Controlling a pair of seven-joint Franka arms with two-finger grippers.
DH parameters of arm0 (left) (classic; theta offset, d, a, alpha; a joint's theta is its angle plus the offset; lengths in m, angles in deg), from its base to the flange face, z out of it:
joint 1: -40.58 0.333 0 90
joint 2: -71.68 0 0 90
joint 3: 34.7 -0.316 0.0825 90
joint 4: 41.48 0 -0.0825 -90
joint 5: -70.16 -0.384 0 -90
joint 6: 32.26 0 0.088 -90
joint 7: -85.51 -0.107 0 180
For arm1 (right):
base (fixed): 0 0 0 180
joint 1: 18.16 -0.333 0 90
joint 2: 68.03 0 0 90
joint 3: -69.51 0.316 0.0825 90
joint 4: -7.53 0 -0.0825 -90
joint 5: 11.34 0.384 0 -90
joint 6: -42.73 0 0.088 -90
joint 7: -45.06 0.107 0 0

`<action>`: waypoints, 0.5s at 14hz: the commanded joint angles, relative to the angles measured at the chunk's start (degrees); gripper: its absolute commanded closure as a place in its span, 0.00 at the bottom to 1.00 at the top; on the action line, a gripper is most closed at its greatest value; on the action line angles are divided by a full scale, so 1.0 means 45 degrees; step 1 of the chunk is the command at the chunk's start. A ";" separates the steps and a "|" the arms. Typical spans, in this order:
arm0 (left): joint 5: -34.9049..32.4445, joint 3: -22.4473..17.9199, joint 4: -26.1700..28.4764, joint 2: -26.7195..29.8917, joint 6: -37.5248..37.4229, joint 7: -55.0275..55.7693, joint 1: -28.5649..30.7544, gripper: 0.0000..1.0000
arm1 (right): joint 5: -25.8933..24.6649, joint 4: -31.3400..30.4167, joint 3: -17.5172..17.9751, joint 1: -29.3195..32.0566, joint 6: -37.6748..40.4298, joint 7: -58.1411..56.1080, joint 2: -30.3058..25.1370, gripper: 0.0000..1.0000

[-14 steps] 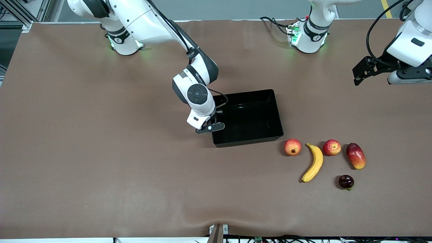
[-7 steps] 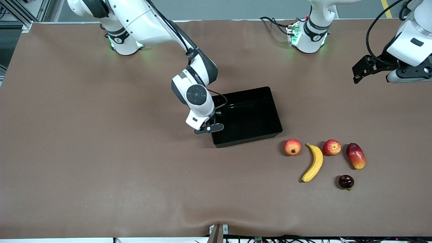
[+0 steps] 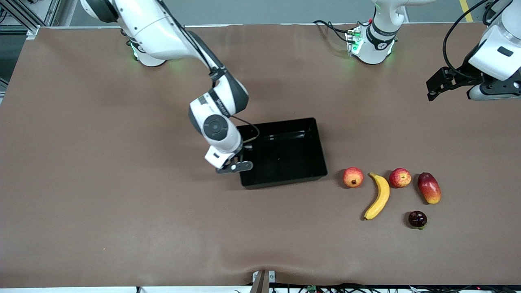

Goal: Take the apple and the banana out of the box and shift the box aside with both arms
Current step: 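Grip the tray rim with the right gripper and drag it sideways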

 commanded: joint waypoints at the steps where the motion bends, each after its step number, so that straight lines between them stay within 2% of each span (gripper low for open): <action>1: 0.0268 -0.0048 0.0093 0.0186 -0.0097 0.0174 0.0180 0.00 | -0.0044 -0.0229 0.0198 0.0550 0.0010 -0.0060 -0.0748 1.00; 4: 0.0268 -0.0048 0.0113 0.0127 -0.0097 0.0174 0.0435 0.00 | -0.0025 -0.1045 0.0198 0.1097 -0.1156 -0.0060 -0.1409 1.00; 7: 0.0307 -0.0048 0.0132 0.0108 -0.0097 0.0154 0.0454 0.00 | -0.0025 -0.3851 0.0198 0.1450 -0.4334 -0.0099 -0.2618 1.00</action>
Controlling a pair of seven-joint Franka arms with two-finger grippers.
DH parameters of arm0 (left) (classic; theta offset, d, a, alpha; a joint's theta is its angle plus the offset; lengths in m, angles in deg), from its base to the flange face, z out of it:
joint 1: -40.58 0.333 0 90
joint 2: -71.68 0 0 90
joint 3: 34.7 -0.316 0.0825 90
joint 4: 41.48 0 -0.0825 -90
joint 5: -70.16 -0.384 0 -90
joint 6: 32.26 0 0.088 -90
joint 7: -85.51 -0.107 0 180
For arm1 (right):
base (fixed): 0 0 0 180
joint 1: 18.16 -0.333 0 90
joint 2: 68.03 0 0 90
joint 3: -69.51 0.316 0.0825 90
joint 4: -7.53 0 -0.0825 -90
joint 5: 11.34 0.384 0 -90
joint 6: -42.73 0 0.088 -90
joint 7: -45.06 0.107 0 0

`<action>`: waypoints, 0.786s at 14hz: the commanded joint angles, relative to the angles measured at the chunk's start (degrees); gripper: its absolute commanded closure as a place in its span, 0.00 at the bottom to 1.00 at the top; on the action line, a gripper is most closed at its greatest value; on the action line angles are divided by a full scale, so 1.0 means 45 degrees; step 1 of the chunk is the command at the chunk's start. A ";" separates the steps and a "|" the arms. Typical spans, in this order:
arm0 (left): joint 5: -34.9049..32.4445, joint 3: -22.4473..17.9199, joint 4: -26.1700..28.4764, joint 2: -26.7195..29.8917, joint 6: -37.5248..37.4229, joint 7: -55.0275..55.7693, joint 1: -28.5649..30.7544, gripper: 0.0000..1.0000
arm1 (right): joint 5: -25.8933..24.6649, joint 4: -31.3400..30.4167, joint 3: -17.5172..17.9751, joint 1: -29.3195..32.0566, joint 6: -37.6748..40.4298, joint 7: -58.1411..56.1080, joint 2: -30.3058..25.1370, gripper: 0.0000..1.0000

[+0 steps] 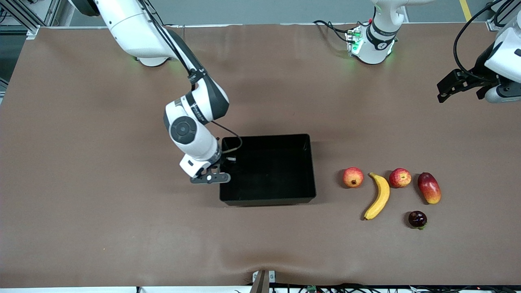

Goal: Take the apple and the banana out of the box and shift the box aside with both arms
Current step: 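Grip the tray rim with the right gripper and drag it sideways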

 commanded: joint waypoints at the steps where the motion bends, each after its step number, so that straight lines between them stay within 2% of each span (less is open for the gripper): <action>1: 0.0345 0.0036 0.0104 0.0115 -0.0097 0.0153 0.0064 0.00 | -0.0046 -0.3189 0.0228 0.0385 -0.2451 -0.0123 -0.1928 1.00; 3: 0.0618 0.0036 0.0123 0.0115 -0.0097 0.0153 0.0083 0.00 | -0.0065 -0.3529 0.0189 0.0928 -0.2342 -0.0588 -0.2419 1.00; 7: 0.0697 0.0056 0.0124 0.0057 -0.0097 0.0134 0.0181 0.00 | -0.0066 -0.3490 0.0208 0.3309 -0.1504 -0.3845 -0.2634 1.00; 11: 0.0678 0.0056 0.0084 -0.0080 -0.0097 0.0056 0.0161 0.00 | -0.0066 -0.3276 0.0228 0.5692 0.1715 -0.5742 -0.3220 1.00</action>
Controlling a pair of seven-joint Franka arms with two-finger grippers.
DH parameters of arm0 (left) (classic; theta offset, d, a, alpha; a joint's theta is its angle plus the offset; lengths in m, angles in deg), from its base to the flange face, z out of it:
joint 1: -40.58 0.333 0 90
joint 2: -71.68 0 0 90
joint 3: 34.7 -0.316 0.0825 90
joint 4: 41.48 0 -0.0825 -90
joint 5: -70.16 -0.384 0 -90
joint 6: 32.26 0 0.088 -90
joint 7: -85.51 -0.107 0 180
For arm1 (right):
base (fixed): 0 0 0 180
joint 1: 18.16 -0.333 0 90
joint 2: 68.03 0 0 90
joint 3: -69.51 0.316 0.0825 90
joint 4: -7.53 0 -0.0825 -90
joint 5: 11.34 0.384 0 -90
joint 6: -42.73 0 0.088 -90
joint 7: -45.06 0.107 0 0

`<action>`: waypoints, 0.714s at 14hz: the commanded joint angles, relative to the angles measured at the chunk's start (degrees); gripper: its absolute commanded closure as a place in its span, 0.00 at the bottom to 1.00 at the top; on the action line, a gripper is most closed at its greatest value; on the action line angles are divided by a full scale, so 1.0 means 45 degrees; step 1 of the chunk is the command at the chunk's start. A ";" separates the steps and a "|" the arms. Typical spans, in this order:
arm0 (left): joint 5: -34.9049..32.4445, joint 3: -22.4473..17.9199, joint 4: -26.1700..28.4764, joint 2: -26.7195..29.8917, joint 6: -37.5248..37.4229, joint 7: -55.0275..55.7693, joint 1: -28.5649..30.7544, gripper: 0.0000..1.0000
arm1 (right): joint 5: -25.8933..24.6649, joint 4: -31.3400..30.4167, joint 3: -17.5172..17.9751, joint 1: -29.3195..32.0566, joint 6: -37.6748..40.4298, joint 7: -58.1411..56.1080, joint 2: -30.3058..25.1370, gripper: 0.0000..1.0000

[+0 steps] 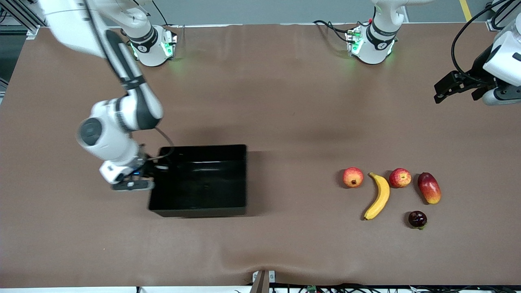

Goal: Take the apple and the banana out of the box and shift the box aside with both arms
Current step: 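Grip the tray rim with the right gripper and drag it sideways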

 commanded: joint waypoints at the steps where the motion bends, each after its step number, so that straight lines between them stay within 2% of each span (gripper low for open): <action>1: 0.0272 0.0075 -0.0026 -0.0004 -0.0097 0.0055 0.0097 0.00 | -0.0049 0.0027 0.0339 0.1711 0.1550 -0.1290 -0.0709 1.00; 6: 0.0272 0.0173 -0.0025 -0.0082 -0.0097 0.0016 0.0058 0.00 | -0.0185 0.0789 0.0338 0.4077 0.2956 -0.2584 -0.0592 1.00; 10: 0.0272 0.0173 -0.0025 -0.0199 -0.0097 0.0074 0.0058 0.00 | -0.0205 0.1298 0.0319 0.5231 0.3430 -0.3424 -0.0008 1.00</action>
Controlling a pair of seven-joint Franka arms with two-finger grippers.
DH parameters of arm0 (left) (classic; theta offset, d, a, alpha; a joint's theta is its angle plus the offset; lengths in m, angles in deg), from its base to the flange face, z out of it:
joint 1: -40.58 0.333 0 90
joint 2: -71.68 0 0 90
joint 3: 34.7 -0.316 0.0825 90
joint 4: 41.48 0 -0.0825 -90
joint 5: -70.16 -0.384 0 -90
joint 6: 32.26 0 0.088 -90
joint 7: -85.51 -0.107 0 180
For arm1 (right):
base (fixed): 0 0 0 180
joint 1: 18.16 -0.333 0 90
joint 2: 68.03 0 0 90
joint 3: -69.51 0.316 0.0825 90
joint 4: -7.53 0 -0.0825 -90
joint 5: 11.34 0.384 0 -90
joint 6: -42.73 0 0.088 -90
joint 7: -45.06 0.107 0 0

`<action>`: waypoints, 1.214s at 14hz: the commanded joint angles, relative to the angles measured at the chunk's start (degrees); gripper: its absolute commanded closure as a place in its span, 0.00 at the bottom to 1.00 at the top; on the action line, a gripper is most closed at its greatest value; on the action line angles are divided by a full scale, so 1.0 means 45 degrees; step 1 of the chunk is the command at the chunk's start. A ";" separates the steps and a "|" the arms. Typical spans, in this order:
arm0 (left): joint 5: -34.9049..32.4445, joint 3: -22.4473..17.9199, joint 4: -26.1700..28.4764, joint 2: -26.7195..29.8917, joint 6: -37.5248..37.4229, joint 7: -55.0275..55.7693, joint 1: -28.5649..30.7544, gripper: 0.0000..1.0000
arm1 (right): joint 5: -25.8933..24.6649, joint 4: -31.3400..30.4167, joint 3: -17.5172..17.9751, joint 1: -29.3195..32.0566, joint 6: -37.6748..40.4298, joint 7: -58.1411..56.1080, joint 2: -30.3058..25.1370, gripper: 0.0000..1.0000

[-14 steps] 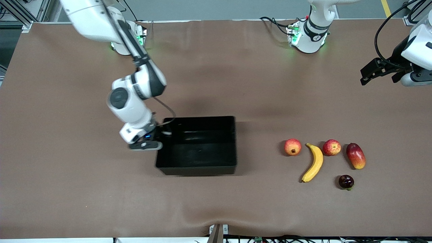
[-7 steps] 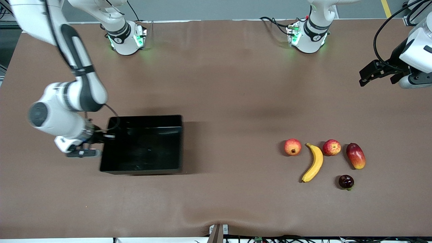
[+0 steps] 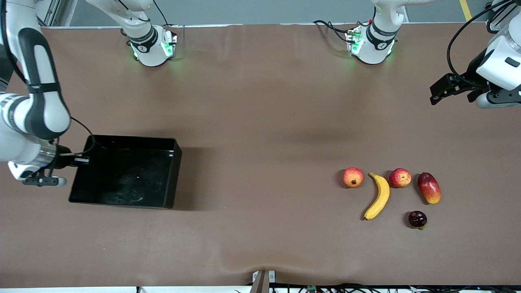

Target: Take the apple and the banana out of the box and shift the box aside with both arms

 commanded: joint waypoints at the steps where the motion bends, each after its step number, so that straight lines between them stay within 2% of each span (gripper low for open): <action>1: 0.0271 0.0042 -0.0060 -0.0069 -0.0078 0.0133 0.0065 0.00 | -0.0251 0.0547 0.0314 0.0730 0.0299 -0.0388 0.0556 1.00; 2: 0.0271 0.0042 -0.0041 -0.0069 -0.0078 0.0153 0.0065 0.00 | -0.0563 0.0702 0.0314 0.0751 0.0299 -0.0389 0.0810 1.00; 7: 0.0271 0.0042 -0.0060 -0.0225 0.0117 0.0153 0.0123 0.00 | -0.0605 0.1054 0.0294 0.1298 0.0260 -0.0290 0.1670 1.00; 11: 0.0271 0.0042 -0.0060 -0.0244 0.0117 0.0153 0.0143 0.00 | -0.0663 0.1173 0.0275 0.1337 -0.0831 -0.0369 0.2043 1.00; 17: 0.0251 -0.0036 -0.0080 -0.0264 0.0098 0.0192 0.0182 0.00 | -0.0683 0.1231 0.0294 0.1513 -0.0991 -0.1090 0.2453 1.00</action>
